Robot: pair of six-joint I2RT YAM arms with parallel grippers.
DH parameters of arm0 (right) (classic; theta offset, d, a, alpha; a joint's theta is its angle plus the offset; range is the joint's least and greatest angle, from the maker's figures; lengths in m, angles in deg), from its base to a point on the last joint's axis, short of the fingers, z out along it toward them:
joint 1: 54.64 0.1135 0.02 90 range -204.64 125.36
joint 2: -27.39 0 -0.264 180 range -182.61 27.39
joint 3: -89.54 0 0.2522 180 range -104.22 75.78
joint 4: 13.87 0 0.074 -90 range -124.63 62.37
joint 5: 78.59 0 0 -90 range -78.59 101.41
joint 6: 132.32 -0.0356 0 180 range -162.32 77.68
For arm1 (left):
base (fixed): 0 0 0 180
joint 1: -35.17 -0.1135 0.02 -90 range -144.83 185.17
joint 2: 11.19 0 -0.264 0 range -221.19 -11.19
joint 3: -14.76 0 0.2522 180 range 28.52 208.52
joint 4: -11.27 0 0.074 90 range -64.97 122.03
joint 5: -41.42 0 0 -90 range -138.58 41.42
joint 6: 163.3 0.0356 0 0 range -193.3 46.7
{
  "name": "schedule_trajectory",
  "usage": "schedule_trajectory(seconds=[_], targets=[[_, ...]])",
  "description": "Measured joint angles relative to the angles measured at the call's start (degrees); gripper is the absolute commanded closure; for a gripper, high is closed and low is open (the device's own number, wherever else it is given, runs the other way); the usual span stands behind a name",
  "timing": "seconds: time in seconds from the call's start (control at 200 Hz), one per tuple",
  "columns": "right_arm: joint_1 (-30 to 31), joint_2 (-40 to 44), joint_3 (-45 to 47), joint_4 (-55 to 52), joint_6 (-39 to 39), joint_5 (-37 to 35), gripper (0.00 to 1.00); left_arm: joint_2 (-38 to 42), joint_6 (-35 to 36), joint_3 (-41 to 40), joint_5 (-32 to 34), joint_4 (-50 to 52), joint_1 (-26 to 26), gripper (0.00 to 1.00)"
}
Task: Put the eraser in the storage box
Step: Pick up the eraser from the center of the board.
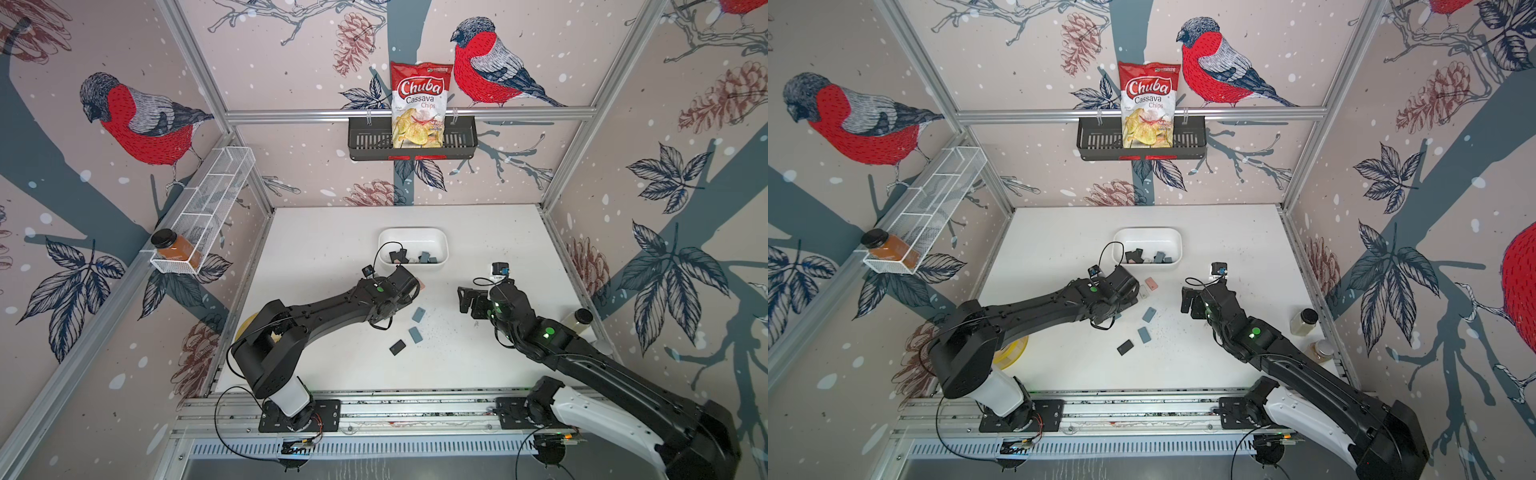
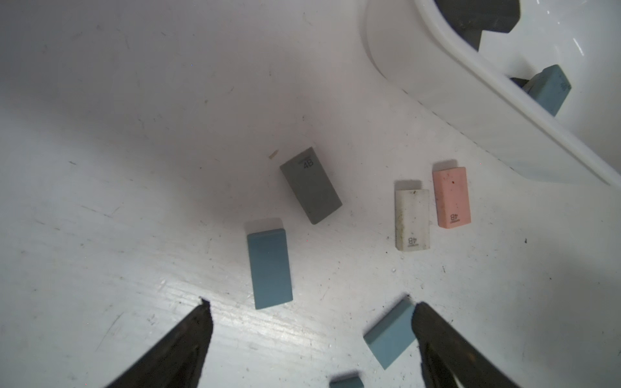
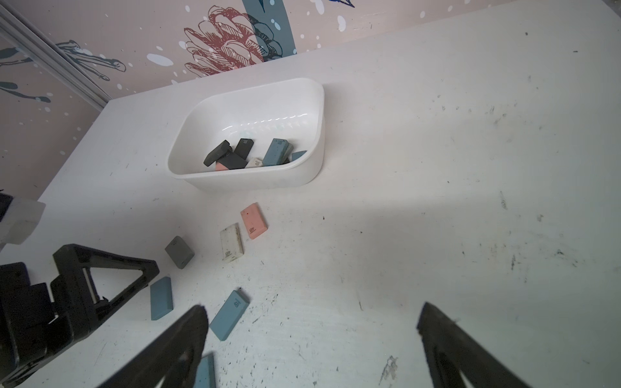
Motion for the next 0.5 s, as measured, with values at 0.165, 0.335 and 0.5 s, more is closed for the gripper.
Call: schedule_trajectory(seconds=[0.165,0.335,0.5], targets=[[0.1,0.9,1.1,0.4,0.0,0.0,0.00,-1.7,-2.9,-0.3,-1.2,0.5,0.0,0.11],[0.1,1.4,1.3,1.2,0.0,0.1,0.00,-2.8,-4.4,-0.9,-2.5,0.6,0.0,0.16],[0.1,1.4,1.4,1.6,0.0,0.5,0.00,-3.8,-4.5,-1.1,-3.3,0.6,0.0,0.23]])
